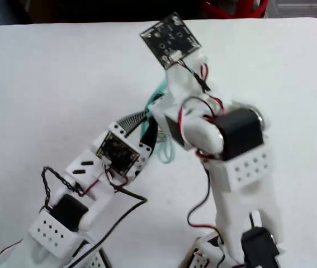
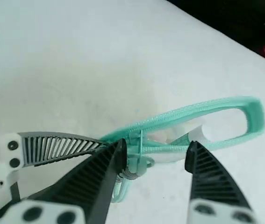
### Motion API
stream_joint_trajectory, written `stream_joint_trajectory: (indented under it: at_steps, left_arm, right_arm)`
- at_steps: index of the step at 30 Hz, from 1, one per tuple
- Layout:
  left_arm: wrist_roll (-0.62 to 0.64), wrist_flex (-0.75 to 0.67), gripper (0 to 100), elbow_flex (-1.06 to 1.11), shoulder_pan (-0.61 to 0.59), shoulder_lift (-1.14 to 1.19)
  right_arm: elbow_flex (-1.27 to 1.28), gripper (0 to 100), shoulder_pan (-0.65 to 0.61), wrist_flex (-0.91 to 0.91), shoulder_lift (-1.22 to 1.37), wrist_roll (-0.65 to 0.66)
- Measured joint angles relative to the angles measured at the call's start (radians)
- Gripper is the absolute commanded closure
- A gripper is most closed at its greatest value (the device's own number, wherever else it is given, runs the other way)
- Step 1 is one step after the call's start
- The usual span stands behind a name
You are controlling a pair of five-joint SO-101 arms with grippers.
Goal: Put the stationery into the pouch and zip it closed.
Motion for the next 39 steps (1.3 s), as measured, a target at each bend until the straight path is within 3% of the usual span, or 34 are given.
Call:
stream_joint_trajectory:
  at_steps: [6, 18, 22, 27, 33, 39]
  left_arm:
    - [0.0, 0.0, 98, 0.0, -0.005, 0.0]
    - [-0.002, 0.0, 98, 0.0, 0.0, 0.0]
    - [-0.003, 0.0, 98, 0.0, 0.0, 0.0]
    - [-0.006, -0.002, 98, 0.002, -0.002, 0.0]
    - [-0.009, -0.025, 98, 0.018, -0.005, 0.0]
    - [-0.008, -0.025, 98, 0.018, -0.005, 0.0]
  right_arm:
    - [-0.028, 98.2, 0.002, -0.002, 0.037, -0.003]
    - [-0.046, 98.1, 0.061, 0.011, 0.038, -0.003]
    - [-0.055, 95.7, 0.098, 0.011, 0.038, -0.003]
    - [-0.092, 76.0, 0.081, 0.011, -0.035, -0.003]
    - [-0.04, 78.3, 0.068, 0.011, -0.048, -0.008]
    - [-0.006, 78.6, 0.064, 0.011, 0.002, -0.118]
